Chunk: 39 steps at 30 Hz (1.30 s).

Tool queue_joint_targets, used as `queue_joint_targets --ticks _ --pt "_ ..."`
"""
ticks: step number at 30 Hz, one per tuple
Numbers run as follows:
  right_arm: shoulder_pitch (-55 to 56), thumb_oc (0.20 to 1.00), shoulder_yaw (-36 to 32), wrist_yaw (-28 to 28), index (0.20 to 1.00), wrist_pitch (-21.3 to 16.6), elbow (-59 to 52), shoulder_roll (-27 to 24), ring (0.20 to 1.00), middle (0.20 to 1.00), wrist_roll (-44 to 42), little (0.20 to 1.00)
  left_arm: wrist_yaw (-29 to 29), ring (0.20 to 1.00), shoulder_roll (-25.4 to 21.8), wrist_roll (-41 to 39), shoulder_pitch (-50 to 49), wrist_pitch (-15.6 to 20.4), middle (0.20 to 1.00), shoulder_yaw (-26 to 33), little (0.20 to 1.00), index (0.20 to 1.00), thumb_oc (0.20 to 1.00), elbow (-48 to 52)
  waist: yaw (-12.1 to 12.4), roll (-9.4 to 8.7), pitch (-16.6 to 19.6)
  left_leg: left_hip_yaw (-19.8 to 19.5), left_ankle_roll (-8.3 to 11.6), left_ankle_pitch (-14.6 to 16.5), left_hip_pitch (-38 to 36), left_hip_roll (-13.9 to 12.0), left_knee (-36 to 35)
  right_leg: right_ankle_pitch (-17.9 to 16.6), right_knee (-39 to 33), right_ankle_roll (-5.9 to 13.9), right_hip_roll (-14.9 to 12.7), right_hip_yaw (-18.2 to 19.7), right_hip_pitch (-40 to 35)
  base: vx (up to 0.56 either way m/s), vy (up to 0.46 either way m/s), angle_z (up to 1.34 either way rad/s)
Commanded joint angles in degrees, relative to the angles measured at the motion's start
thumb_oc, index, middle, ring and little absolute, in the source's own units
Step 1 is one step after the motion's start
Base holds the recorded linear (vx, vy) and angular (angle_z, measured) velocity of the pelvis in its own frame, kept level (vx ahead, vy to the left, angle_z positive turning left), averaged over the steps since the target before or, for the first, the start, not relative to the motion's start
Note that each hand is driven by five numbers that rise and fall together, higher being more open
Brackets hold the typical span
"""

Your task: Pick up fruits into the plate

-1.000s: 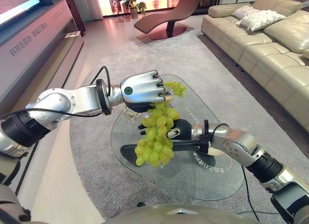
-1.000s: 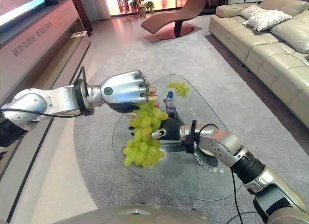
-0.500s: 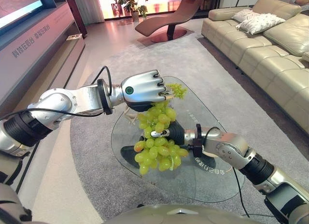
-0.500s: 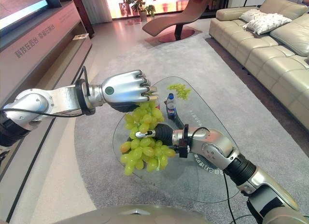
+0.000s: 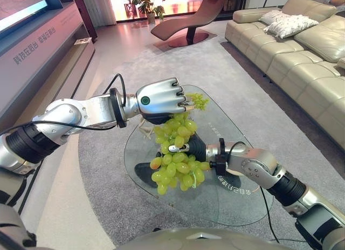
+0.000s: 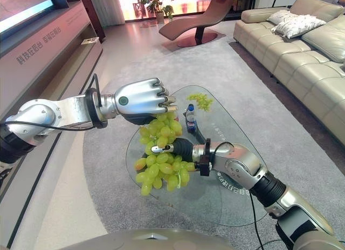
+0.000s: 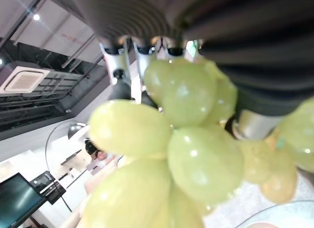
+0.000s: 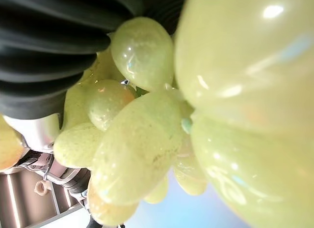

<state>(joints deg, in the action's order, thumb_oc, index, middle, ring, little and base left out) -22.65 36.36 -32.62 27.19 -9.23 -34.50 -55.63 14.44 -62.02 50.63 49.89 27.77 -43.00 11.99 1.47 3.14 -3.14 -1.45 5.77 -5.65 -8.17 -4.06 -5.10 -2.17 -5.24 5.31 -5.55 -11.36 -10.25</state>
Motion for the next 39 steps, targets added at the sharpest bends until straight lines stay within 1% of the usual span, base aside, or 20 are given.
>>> queue_joint_targets --ticks 1,7,12,14,15,17,20,21,24,25,26,29,30,31,32,33,34,35,37,39 --pt "-1.66 0.2 -1.81 0.67 0.2 -4.15 -3.09 4.69 0.2 0.2 -3.27 0.2 1.28 1.0 0.92 -4.53 4.79 -2.77 1.0 2.2 1.0 1.0 1.0 -4.69 0.94 -3.05 -0.5 3.96 -4.11 9.52 -2.59 5.29 0.81 2.53 1.04 1.21 -0.36 -0.78 -0.29 0.0 0.0 0.0" --pt "0.96 0.2 -4.85 2.19 0.2 -6.92 -1.6 4.31 0.2 0.2 -1.81 0.2 0.82 1.0 0.24 -8.89 0.49 -4.46 1.0 5.51 1.0 1.0 1.0 -5.48 0.99 -3.04 -0.48 4.1 -4.14 9.47 -2.53 5.17 0.74 2.43 0.96 1.32 -0.42 -0.79 -0.2 0.0 0.0 0.0" --pt "7.7 0.2 -11.58 2.15 0.2 -11.92 1.12 3.83 0.2 0.2 0.56 0.2 1.1 1.0 0.6 -15.74 -13.09 -6.36 1.0 15.59 1.0 1.0 1.0 -7.62 1.18 -3.11 -0.78 4.27 -4.13 9.32 -2.4 4.9 0.62 2.16 0.78 1.43 -0.44 -0.72 0.01 -0.01 -0.001 0.0" --pt "11.56 0.2 -15.55 2.69 0.2 -15.37 3.07 4.37 0.2 0.2 3.35 0.2 1.28 1.0 3.03 -17.73 -22.44 -6.54 1.0 22.56 1.0 1.0 1.0 -9.08 1.37 -3.07 -0.94 4.24 -4.16 9.27 -2.34 4.74 0.55 2.12 0.72 1.44 -0.47 -0.67 0.09 -0.01 0.005 -0.02" --pt "11.98 0.2 -16.0 2.92 0.2 -15.59 3.29 4.43 0.2 0.2 3.65 0.2 1.23 1.0 3.4 -18.72 -23.55 -7.15 1.0 23.34 1.0 1.0 1.0 -9.24 1.33 -3.03 -0.97 4.22 -4.17 9.26 -2.35 4.72 0.52 2.11 0.7 1.44 -0.46 -0.67 0.1 0.0 0.0 0.0" --pt "16.36 0.2 -20.32 3.15 0.2 -19.68 5.44 5.51 0.2 0.2 7.12 0.2 1.5 1.0 7.92 -21.59 -33.35 -7.95 1.0 30.07 1.0 1.0 1.0 -11.36 1.34 -3.05 -1.17 4.28 -4.19 9.21 -2.42 4.54 0.4 2.02 0.58 1.4 -0.43 -0.56 0.13 0.0 0.0 0.0" --pt "19.25 0.2 -23.48 4.25 0.2 -22.43 6.92 7.21 0.2 0.2 8.46 0.2 0.46 1.0 12.94 -25.58 -40.33 -9.62 1.0 34.59 1.0 1.0 1.0 -13.64 1.24 -3.19 -1.36 4.22 -4.3 9.17 -2.38 4.41 0.35 2.06 0.56 1.33 -0.4 -0.44 0.17 0.0 0.0 0.0" --pt "20.68 0.2 -25.27 4.69 0.2 -24.58 8.72 8.68 0.2 0.2 10.31 0.2 -0.23 1.0 15.81 -26.6 -43.58 -9.59 1.0 36.63 1.0 1.0 1.0 -16.17 1.12 -3.22 -1.64 4.29 -4.27 9.18 -2.45 4.33 0.38 2.07 0.65 1.27 -0.37 -0.35 0.15 0.0 0.0 0.0" --pt "22.73 0.2 -28.02 7.64 0.2 -28.96 11.63 11.3 0.2 0.2 14.15 0.2 -2.48 1.0 21.64 -35.72 -48.6 -13.23 1.0 38.74 1.0 1.0 1.0 -21.67 1.0 -3.32 -2.2 4.3 -4.27 9.1 -2.45 4.23 0.45 2.06 0.77 1.14 -0.35 -0.17 0.2 -0.01 0.013 0.0" --pt "23.07 0.2 -28.67 8.1 0.2 -30.57 13.43 12.1 0.2 0.2 15.0 0.2 -2.34 1.0 23.45 -37.13 -49.75 -13.29 1.0 38.8 1.0 1.0 1.0 -24.59 1.04 -3.32 -2.39 4.33 -4.29 9.16 -2.51 4.21 0.5 2.06 0.84 1.13 -0.38 -0.18 0.19 -0.02 0.041 0.0" --pt "23.58 0.2 -29.3 9.46 0.2 -32.46 15.26 13.3 0.2 0.2 16.04 0.2 -1.93 1.0 26.69 -41.16 -51.37 -15.02 1.0 38.31 1.0 1.0 1.0 -30.55 0.99 -3.29 -2.75 4.42 -4.3 9.22 -2.52 4.21 0.57 2.07 0.93 1.15 -0.48 -0.21 0.3 -0.02 0.042 0.0" --pt "24.37 0.2 -29.62 12.08 0.2 -35.08 17.36 14.53 0.2 0.2 18.86 0.2 -2.01 1.0 31.03 -44.75 -53.08 -17.17 1.0 37.5 1.0 1.0 1.0 -39.1 0.89 -3.24 -3.18 4.76 -4.38 9.31 -2.49 4.24 0.79 2.01 1.06 1.17 -0.62 -0.14 0.47 -0.02 0.053 -0.05" --pt "24.74 0.2 -29.45 13.96 0.2 -37.02 18.38 15.19 0.2 0.2 21.45 0.2 -2.7 1.0 33.87 -46.47 -54.27 -19.66 1.0 37.23 1.0 1.0 1.0 -44.64 0.76 -3.31 -3.59 4.98 -4.46 9.32 -2.43 4.31 0.92 1.87 1.17 1.19 -0.73 -0.04 0.68 -0.03 0.063 -0.11" --pt "25.19 0.2 -29.14 15.47 0.2 -38.18 19.44 16.01 0.2 0.2 22.71 0.2 -3.42 1.0 38.05 -46.56 -55.32 -19.77 1.0 37.44 1.0 1.0 1.0 -53.25 0.56 -3.57 -4.0 5.27 -4.62 9.39 -2.31 4.39 1.03 1.74 1.34 1.23 -0.87 0.08 0.97 -0.03 0.059 -0.13" --pt "25.2 0.2 -29.11 15.64 0.2 -38.28 19.56 16.05 0.2 0.2 22.67 0.2 -3.33 1.0 38.41 -46.21 -55.32 -19.62 1.0 37.44 1.0 1.0 1.0 -54.0 0.55 -3.56 -4.05 5.3 -4.64 9.42 -2.32 4.4 1.04 1.74 1.36 1.24 -0.88 0.09 0.98 -0.02 0.044 -0.11" --pt "25.22 0.2 -29.06 16.12 0.2 -38.86 20.58 16.53 0.2 0.2 22.53 0.2 -3.3 1.0 39.89 -46.06 -55.7 -20.69 1.0 37.31 1.0 1.0 1.0 -57.53 0.53 -3.7 -4.19 5.42 -4.73 9.48 -2.26 4.44 1.1 1.72 1.44 1.26 -0.95 0.11 1.09 0.0 0.048 -0.07" --pt "25.21 0.2 -29.02 17.09 0.2 -40.0 22.83 17.52 0.2 0.2 23.03 0.2 -3.14 1.0 42.79 -49.45 -56.42 -23.53 1.0 37.28 1.0 1.0 1.0 -65.33 0.49 -3.94 -4.35 5.63 -4.9 9.65 -2.12 4.58 1.18 1.74 1.56 1.35 -1.1 0.23 1.31 0.0 0.055 -0.05" --pt "25.21 0.2 -28.96 17.42 0.2 -40.49 23.5 17.75 0.2 0.2 23.46 0.2 -3.12 1.0 43.48 -49.61 -56.51 -23.86 1.0 37.44 1.0 1.0 1.0 -67.36 0.48 -3.99 -4.42 5.66 -4.96 9.75 -2.11 4.61 1.2 1.8 1.62 1.37 -1.15 0.26 1.35 0.0 0.061 -0.06" --pt "25.0 0.2 -28.33 19.5 0.2 -41.66 25.76 18.58 0.2 0.2 23.27 0.2 -3.75 1.0 46.28 -53.52 -57.64 -30.03 1.0 38.68 1.0 1.0 1.0 -77.71 0.52 -4.58 -4.78 5.6 -5.22 9.92 -1.96 4.77 1.29 1.81 1.94 1.43 -1.4 0.37 1.65 0.02 0.048 -0.04" --pt "24.73 0.2 -28.17 20.5 0.2 -42.21 27.59 19.18 0.2 0.2 22.04 0.2 -3.38 1.0 48.08 -53.32 -58.95 -29.76 1.0 39.4 1.0 1.0 1.0 -85.41 0.49 -5.06 -5.06 5.56 -5.45 10.23 -2.03 4.83 1.36 1.96 2.33 1.41 -1.43 0.78 1.85 0.06 0.048 0.0"
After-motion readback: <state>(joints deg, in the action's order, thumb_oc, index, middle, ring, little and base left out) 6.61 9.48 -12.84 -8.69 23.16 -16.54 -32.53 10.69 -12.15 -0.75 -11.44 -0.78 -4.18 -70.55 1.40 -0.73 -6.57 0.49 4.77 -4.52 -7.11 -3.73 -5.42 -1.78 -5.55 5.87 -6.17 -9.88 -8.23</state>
